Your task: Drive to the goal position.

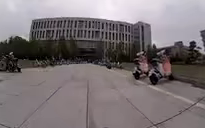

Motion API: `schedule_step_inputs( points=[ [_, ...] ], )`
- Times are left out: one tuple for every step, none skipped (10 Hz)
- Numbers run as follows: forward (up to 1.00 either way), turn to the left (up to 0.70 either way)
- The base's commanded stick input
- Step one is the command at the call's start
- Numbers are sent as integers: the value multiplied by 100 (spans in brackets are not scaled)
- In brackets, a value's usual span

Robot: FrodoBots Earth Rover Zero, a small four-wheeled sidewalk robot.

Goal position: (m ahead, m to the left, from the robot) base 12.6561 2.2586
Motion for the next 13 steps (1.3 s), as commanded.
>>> schedule_step_inputs(
  points=[
    [70, 0],
    [70, 0],
    [70, 0],
    [70, 0],
    [70, 0],
    [70, 0],
    [70, 0],
    [70, 0],
    [70, 0],
    [70, 0],
    [70, 0],
    [70, 0],
    [70, 0]
  ],
)
